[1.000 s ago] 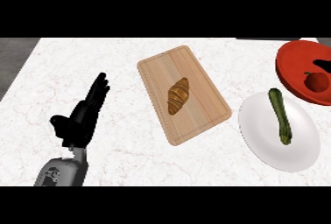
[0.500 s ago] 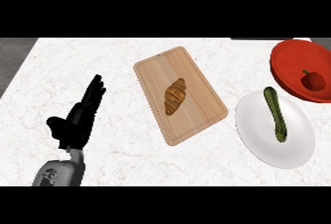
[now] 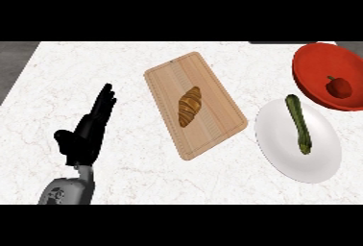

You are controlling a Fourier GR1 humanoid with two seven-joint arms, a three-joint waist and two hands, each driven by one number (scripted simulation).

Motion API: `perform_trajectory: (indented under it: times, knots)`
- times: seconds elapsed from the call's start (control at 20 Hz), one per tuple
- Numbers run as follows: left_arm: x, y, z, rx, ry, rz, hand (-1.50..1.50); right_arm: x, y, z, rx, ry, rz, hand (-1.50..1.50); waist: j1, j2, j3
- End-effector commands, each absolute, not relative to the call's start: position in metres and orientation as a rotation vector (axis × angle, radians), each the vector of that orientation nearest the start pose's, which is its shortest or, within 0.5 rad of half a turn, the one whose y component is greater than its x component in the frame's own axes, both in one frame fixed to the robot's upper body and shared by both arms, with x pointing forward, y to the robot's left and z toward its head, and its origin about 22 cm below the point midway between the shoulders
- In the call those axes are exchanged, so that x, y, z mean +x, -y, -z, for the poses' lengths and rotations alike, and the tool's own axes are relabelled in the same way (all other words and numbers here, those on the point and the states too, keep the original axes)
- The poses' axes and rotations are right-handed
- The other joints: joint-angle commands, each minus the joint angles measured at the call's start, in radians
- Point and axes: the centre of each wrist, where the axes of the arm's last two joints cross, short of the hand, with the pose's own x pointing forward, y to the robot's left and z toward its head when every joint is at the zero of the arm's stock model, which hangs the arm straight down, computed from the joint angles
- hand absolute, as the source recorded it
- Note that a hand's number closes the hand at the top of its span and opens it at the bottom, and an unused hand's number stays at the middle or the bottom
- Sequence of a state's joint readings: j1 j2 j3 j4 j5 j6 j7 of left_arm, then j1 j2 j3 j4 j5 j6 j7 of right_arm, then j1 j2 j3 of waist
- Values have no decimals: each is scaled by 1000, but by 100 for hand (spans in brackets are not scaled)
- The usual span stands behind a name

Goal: Pick the bell pepper from the plate and place it in the bowl

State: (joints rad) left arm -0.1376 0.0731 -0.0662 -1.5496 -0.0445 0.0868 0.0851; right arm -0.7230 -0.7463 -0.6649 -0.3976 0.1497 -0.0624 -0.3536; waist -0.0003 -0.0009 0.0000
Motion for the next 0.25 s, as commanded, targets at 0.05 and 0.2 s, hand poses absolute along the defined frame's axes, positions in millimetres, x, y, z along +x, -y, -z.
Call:
perform_trajectory:
  times: [0.05, 0.2]
  knots:
    - [265, -223, -20, 72, 1596, 119, 0, 312, 520, -87, -748, 1620, 257, -150, 4, 2, 0]
    - [269, -233, -18, 73, 1581, 112, 0, 303, 519, -77, -747, 1600, 249, -150, 1, 0, 0]
